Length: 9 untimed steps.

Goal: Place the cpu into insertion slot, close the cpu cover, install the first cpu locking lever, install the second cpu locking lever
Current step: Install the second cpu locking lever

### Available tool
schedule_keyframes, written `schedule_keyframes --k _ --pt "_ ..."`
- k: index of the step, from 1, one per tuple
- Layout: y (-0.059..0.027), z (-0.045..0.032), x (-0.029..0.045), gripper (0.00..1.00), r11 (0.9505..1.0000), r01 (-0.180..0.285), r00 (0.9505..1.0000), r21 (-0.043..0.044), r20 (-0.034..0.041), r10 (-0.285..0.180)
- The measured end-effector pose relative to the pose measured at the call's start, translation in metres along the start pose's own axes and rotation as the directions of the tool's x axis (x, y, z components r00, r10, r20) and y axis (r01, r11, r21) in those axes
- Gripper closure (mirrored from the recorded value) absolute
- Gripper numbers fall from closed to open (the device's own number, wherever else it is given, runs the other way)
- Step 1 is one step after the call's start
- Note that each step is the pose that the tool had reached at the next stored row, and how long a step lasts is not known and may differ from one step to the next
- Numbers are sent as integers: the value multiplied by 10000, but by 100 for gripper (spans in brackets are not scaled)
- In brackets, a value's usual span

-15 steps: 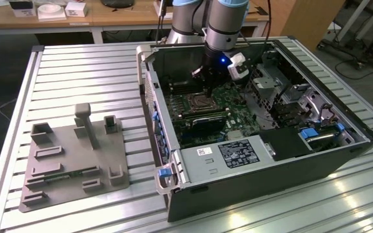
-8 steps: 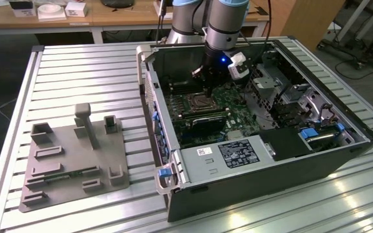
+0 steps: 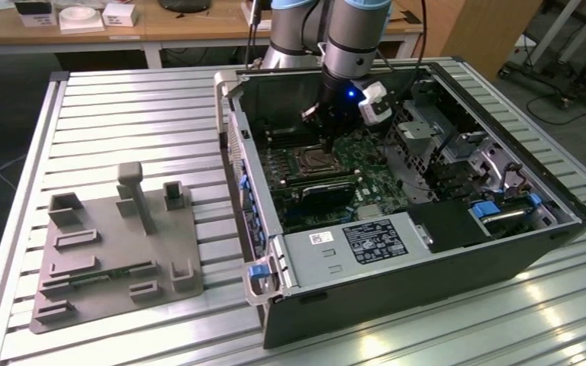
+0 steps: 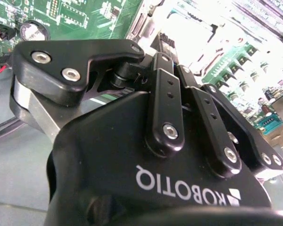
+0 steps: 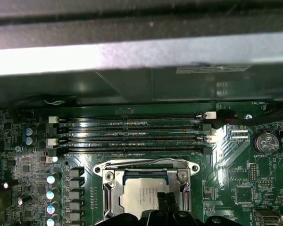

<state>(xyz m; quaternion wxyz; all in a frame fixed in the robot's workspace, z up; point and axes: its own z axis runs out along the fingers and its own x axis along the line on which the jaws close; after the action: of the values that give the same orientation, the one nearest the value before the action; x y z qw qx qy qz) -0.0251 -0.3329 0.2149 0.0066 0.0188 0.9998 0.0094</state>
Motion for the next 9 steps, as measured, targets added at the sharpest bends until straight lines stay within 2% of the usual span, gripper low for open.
schedule_keyframes --k 9 --pt "1 -55 -1 90 10000 0 10000 -1 0 0"
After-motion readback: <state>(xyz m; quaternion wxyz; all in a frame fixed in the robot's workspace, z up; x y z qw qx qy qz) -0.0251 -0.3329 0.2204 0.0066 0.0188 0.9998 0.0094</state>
